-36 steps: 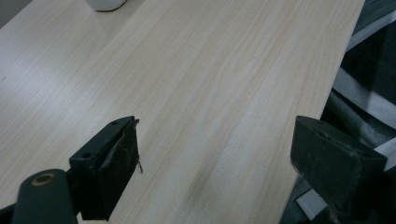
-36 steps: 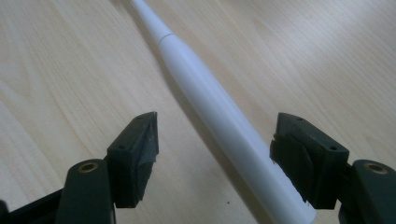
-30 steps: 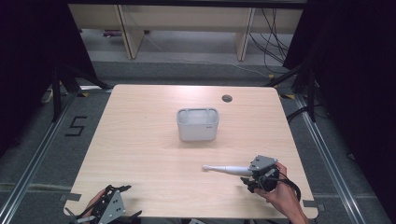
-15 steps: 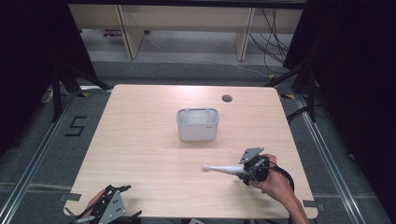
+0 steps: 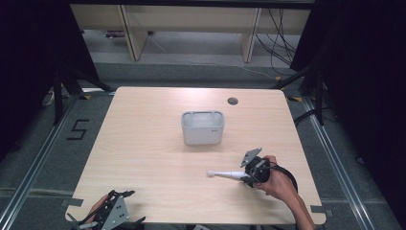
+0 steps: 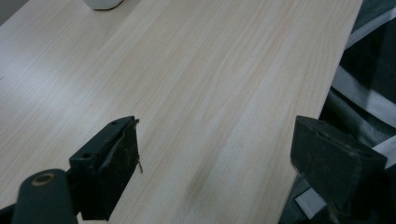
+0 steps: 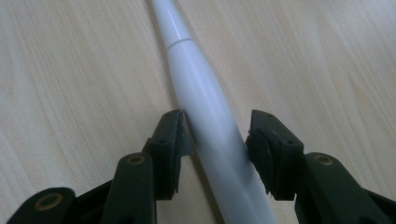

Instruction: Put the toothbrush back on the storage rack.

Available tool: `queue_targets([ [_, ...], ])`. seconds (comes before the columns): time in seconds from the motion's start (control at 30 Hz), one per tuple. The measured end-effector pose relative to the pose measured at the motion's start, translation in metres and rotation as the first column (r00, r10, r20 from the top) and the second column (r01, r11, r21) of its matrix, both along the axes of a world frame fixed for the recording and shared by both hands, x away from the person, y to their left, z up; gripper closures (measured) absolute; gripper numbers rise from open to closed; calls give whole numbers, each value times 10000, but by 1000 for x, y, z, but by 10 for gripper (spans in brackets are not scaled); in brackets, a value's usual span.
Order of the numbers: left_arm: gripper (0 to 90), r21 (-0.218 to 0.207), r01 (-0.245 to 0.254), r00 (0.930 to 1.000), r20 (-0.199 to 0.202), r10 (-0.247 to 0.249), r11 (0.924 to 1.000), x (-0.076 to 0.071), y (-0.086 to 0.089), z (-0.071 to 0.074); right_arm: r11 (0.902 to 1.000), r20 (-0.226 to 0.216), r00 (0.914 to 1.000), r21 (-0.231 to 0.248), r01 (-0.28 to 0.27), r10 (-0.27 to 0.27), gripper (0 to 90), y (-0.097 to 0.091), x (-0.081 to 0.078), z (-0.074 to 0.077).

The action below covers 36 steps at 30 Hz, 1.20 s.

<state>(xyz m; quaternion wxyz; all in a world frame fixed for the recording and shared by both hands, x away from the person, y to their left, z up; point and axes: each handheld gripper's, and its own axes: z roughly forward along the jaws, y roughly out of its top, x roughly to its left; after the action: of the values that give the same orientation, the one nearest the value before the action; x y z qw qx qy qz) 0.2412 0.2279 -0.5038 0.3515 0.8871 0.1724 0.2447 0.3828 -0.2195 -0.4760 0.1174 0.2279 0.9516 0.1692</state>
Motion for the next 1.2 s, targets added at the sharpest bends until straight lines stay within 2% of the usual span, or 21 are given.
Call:
queue_targets([
  [0.03,149,123,-10,10000,68,9,9999,0,0,0,10000,-105,9999,-93,6,-7,564,1,1,0],
  [0.1,149,-64,-16,10000,59,16,10000,0,0,0,9993,-119,9996,-252,-261,258,574,3,3,-1],
  [0.17,149,-63,-19,10000,54,19,10000,0,0,0,9992,-237,9997,-382,-113,104,591,4,4,-1],
  [0.2,149,149,-27,9999,108,25,9999,1,0,0,9990,-365,9993,-443,-33,17,603,5,3,-1],
  [0.23,149,16,-15,10000,17,15,10000,0,0,0,9987,-390,9990,-457,-223,205,613,5,5,0],
  [0.33,149,13,-3,10000,27,3,10000,0,0,0,9968,-618,9970,-617,-498,460,637,8,7,2],
  [0.37,149,36,-16,10000,39,16,10000,0,0,0,9958,-729,9961,-736,-550,496,641,9,7,3],
  [0.4,149,38,-15,10000,37,15,10000,0,0,0,9926,-1086,9922,-968,-726,620,643,10,8,4],
  [0.43,149,38,-15,10000,37,15,10000,0,0,0,9926,-1086,9922,-968,-726,620,643,10,8,4],
  [0.57,149,34,-8,10000,33,8,10000,0,0,0,9901,-1634,9858,-1262,-606,395,651,14,12,3],
  [0.63,149,34,-15,10000,38,15,10000,0,0,0,9890,-1793,9827,-1304,-702,461,652,16,14,3],
  [0.77,149,45,-16,10000,33,16,10000,0,0,0,9862,-2020,9783,-1469,-763,456,653,19,19,3],
  [0.83,149,50,-10,10000,32,10,10000,0,0,0,9833,-2000,9790,-1660,-750,409,653,21,20,3],
  [0.9,149,114,-24,9999,143,23,9999,0,0,0,9770,-2255,9739,-2005,-721,256,654,24,22,4],
  [0.97,149,28,-1,10000,23,1,10000,0,0,0,9756,-2215,9748,-2068,-740,270,655,24,23,3],
  [1.07,149,125,13,9999,108,-14,9999,0,0,0,9737,-2509,9680,-2204,-585,14,656,28,25,3],
  [1.1,149,31,14,10000,28,-14,10000,0,0,0,9710,-2541,9671,-2280,-725,126,656,27,27,3],
  [1.13,149,62,12,10000,34,-12,10000,0,0,0,9716,-2602,9655,-2306,-529,-92,655,28,27,3],
  [1.2,149,137,-12,9999,111,11,9999,1,0,0,9681,-2648,9643,-2410,-682,21,656,29,29,2],
])
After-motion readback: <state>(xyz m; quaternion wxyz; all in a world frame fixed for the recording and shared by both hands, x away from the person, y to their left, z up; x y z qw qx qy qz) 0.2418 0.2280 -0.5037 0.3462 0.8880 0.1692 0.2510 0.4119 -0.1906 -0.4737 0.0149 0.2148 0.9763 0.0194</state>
